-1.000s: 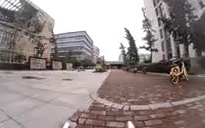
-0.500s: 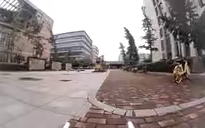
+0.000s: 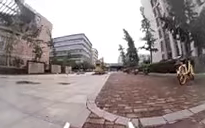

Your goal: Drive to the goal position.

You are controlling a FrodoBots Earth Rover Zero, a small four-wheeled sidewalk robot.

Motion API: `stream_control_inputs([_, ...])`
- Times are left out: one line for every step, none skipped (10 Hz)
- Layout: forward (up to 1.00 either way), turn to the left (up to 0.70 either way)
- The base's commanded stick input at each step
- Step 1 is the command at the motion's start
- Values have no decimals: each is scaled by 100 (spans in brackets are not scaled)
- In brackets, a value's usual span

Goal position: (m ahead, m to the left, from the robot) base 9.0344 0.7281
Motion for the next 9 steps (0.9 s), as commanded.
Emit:
stream_control_inputs([45, 0])
stream_control_inputs([45, 0])
stream_control_inputs([45, 0])
stream_control_inputs([45, 0])
stream_control_inputs([45, 0])
stream_control_inputs([45, 0])
stream_control_inputs([45, 0])
stream_control_inputs([45, 0])
stream_control_inputs([45, 0])
